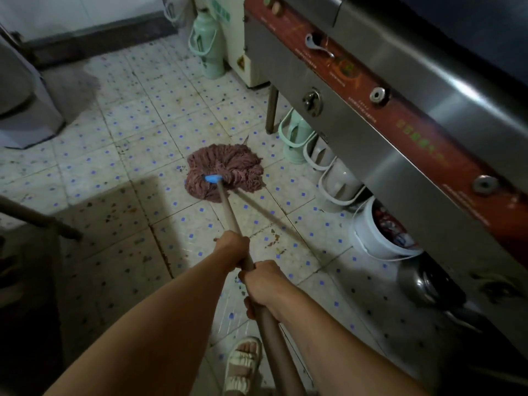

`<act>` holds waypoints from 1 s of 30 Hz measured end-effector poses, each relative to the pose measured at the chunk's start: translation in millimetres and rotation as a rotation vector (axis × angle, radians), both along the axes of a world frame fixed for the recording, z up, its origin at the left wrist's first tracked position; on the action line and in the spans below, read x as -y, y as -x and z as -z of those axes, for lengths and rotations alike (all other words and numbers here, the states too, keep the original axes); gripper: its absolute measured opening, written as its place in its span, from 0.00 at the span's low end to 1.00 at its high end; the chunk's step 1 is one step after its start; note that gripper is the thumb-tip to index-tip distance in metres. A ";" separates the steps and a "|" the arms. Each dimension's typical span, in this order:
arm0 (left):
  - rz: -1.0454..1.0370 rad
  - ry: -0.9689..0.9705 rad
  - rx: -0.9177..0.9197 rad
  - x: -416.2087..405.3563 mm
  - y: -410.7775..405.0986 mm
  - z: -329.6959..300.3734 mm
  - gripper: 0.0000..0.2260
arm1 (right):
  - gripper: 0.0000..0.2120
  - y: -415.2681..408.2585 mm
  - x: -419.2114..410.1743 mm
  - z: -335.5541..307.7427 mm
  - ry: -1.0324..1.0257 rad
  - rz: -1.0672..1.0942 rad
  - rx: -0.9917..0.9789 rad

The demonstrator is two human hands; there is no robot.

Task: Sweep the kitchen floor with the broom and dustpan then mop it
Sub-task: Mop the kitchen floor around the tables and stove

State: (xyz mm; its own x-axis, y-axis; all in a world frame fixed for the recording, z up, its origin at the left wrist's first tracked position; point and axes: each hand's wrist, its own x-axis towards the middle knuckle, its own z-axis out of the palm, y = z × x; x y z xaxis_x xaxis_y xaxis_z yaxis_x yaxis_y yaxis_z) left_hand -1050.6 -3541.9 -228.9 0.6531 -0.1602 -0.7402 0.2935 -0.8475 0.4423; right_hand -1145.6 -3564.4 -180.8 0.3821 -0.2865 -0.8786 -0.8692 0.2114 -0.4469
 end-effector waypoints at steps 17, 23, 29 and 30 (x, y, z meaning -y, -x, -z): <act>-0.015 0.007 -0.098 -158.5 213.6 -53.5 0.12 | 0.14 213.0 -141.6 -57.6 0.005 -0.149 -0.074; -0.090 -0.005 -0.057 -187.6 205.1 -50.9 0.10 | 0.13 201.6 -163.5 -66.2 -0.004 -0.209 -0.052; -0.149 -0.009 -0.049 -199.2 149.3 -37.9 0.08 | 0.13 142.9 -179.5 -49.7 0.000 -0.241 -0.073; -0.150 -0.010 -0.037 -201.7 136.3 -34.4 0.08 | 0.14 130.0 -181.9 -47.5 -0.009 -0.240 -0.067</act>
State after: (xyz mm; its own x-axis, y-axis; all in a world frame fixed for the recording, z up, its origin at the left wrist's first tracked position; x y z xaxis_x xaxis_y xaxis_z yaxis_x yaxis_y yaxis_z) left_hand -1186.9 -3340.2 -194.6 0.6416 -0.0552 -0.7651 0.4329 -0.7973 0.4206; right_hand -1275.6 -3382.5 -133.3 0.3786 -0.1866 -0.9066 -0.9228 -0.0007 -0.3853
